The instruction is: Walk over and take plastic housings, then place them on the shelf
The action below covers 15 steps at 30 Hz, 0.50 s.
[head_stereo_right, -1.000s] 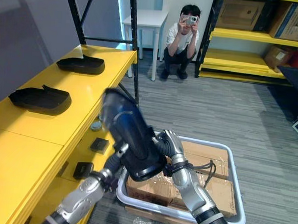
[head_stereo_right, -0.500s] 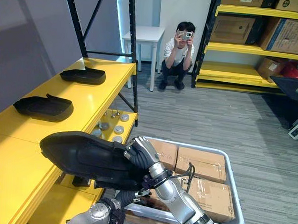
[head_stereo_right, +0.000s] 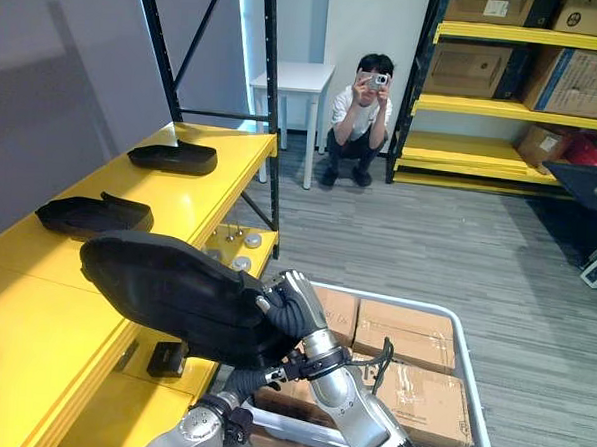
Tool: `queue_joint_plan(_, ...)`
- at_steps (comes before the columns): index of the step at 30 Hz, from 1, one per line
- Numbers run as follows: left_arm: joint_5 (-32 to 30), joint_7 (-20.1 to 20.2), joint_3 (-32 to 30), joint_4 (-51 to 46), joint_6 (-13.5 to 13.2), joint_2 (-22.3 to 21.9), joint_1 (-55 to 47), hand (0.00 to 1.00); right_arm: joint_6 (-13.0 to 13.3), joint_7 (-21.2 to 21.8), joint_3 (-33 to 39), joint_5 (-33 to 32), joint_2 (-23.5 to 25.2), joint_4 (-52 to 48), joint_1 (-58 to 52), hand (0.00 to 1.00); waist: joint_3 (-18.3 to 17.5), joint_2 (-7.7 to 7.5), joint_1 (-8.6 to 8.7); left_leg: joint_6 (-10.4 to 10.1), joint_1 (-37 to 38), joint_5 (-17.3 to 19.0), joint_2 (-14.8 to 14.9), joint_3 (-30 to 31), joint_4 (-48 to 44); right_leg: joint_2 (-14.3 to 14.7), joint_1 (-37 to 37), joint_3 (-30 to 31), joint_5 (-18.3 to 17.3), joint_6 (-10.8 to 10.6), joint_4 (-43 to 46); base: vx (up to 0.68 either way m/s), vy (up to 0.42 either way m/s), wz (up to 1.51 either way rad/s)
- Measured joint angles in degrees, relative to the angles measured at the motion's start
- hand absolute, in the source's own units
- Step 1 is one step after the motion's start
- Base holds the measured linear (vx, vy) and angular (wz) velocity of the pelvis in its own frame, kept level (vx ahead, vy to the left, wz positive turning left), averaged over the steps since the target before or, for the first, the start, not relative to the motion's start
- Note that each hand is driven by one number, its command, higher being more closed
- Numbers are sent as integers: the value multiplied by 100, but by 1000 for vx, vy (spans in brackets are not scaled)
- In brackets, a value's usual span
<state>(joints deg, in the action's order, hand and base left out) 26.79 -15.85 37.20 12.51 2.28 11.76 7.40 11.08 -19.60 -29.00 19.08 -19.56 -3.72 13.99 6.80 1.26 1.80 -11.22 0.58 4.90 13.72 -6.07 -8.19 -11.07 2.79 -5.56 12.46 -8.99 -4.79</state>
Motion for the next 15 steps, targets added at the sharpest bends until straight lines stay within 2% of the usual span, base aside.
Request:
queue_joint_plan(5, -251, -129, -178, -7, -148, -68, -122, 0, -140, -65, 366, -211, 85, 144, -373, 100, -11, -8, -12, -1, 0, 1, 1, 2, -1, 0, -3, -2, -2, -2, 0, 0, 0, 0)
queue_joint_plan(12, -692, -138, -242, -25, -160, -110, -232, 0, -146, -9, 537, -324, 158, 243, -658, 100, -21, -51, -8, -2, 28, 4, 2, 1, -3, 1, -32, 1, -3, -2, 0, 0, 0, 0)
queue_joint_plan(15, -691, -201, -315, -78, -303, -121, -322, 0, -146, 2, 566, -430, 207, 243, -756, 100, -26, -88, -7, -3, 31, 5, 2, 1, -5, 0, -34, 1, -3, -2, 0, 0, 0, 0)
